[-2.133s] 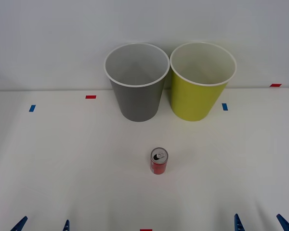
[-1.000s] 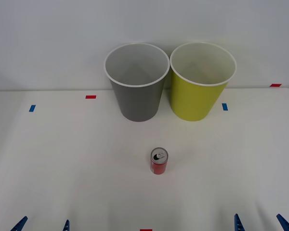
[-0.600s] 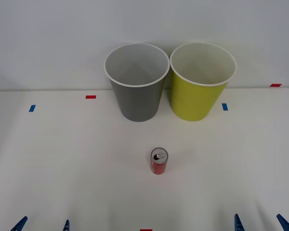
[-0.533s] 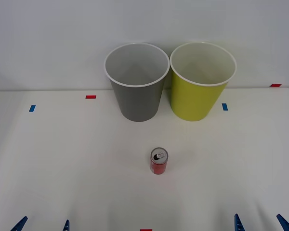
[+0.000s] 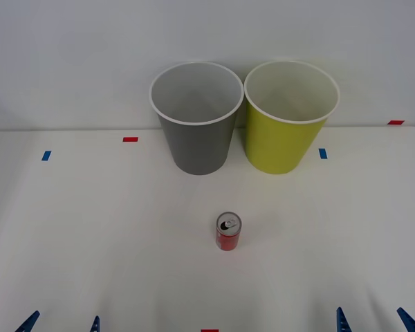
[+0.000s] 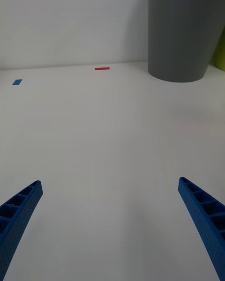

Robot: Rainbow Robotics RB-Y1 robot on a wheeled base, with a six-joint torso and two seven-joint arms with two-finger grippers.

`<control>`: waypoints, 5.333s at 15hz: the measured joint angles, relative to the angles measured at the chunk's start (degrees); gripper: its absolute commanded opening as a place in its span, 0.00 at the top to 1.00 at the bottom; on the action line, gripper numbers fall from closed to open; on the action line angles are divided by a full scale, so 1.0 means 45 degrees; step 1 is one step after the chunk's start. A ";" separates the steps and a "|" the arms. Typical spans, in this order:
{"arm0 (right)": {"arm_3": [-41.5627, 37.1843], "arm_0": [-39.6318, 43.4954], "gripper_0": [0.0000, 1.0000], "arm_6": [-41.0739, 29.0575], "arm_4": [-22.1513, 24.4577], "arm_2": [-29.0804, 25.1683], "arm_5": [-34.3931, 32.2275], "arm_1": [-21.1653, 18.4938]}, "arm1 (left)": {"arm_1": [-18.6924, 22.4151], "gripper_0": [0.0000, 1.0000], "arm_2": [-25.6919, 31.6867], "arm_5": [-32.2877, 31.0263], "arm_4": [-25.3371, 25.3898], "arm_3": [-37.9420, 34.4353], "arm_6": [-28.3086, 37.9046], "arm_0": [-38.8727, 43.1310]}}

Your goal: Put cans in the gray bin and PET bottles in the light green bin.

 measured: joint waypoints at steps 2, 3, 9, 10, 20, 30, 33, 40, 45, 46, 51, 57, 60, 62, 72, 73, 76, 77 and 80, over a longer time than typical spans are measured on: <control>0.0000 0.0000 0.00 0.0000 0.0000 0.0000 0.0000 0.0000 | 0.0050 0.00 -0.0092 0.0057 -0.0025 0.0389 -0.0011 -0.0207; 0.0000 0.0000 0.00 0.0000 0.0000 0.0000 0.0000 0.0000 | 0.0161 0.00 -0.0129 -0.0198 -0.0074 0.0604 -0.0030 -0.0341; 0.0000 0.0000 0.00 0.0000 0.0000 0.0000 0.0000 0.0000 | 0.1361 0.00 -0.0605 -0.0998 -0.0204 0.0766 -0.0008 -0.0882; 0.0000 0.0000 0.00 0.0000 0.0000 0.0000 0.0000 0.0000 | 0.1662 0.00 -0.0763 -0.1023 -0.0174 0.0786 -0.0004 -0.1112; 0.0001 0.0000 0.00 0.0000 0.0000 0.0000 0.0000 0.0000 | 0.4743 0.00 -0.2652 -0.1237 0.0354 0.1311 0.0007 -0.4138; 0.0001 0.0000 0.00 0.0000 0.0000 0.0000 0.0000 0.0000 | 0.5406 0.00 -0.5633 -0.1249 0.1460 0.3089 0.0073 -0.8693; 0.0000 0.0000 0.00 0.0000 0.0000 0.0000 0.0000 0.0000 | 0.5336 0.00 -0.6319 -0.1079 0.1759 0.3268 0.0065 -0.9709; 0.0000 0.0000 0.00 0.0000 0.0000 0.0000 0.0000 0.0000 | 0.4960 0.00 -0.6626 -0.0385 0.1862 0.3515 0.0039 -1.0786; 0.0000 0.0000 0.00 0.0000 0.0000 0.0000 0.0000 0.0000 | 0.4078 0.00 -0.7223 -0.0354 0.1933 0.4336 0.0070 -1.1805; 0.0000 0.0000 0.00 0.0000 0.0000 0.0000 0.0000 0.0000 | 0.3885 0.00 -0.7386 -0.0353 0.1974 0.4566 0.0064 -1.2098; 0.0000 0.0000 0.00 0.0000 0.0000 0.0000 0.0000 0.0000 | 0.2942 0.00 -0.7578 -0.0336 0.1841 0.5659 0.0060 -1.3045; 0.0000 0.0000 0.00 0.0000 0.0000 0.0000 0.0000 0.0000 | 0.2367 0.00 -0.7618 0.0386 0.1663 0.5761 0.0055 -1.3611; 0.0000 0.0000 0.00 0.0000 0.0000 0.0000 0.0000 0.0000 | 0.2235 0.00 -0.7980 0.0571 0.1875 0.5764 0.0091 -1.3940; 0.0000 0.0000 0.00 0.0000 0.0000 0.0000 0.0000 0.0000 | 0.2163 0.00 -0.8005 0.0795 0.1933 0.5764 0.0095 -1.4088; 0.0000 0.0000 0.00 0.0000 0.0000 0.0000 0.0000 0.0000 | 0.1546 0.00 -0.8008 0.1777 0.2107 0.6166 0.0080 -1.4967; 0.0000 0.0000 0.00 0.0000 0.0000 0.0000 0.0000 0.0000 | 0.1440 0.00 -0.8008 0.1779 0.2096 0.6263 0.0082 -1.5037; 0.0000 0.0000 0.00 0.0000 0.0000 0.0000 0.0000 0.0000 | 0.1195 0.00 -0.8008 0.1886 0.2072 0.6368 0.0076 -1.5142; 0.0000 0.0000 0.00 0.0000 0.0000 0.0000 0.0000 0.0000 | 0.1117 0.00 -0.8008 0.1917 0.2063 0.6380 0.0066 -1.5151; 0.0000 0.0000 0.00 0.0000 0.0000 0.0000 0.0000 0.0000 | 0.0869 0.00 -0.8008 0.1935 0.2043 0.6556 0.0055 -1.5198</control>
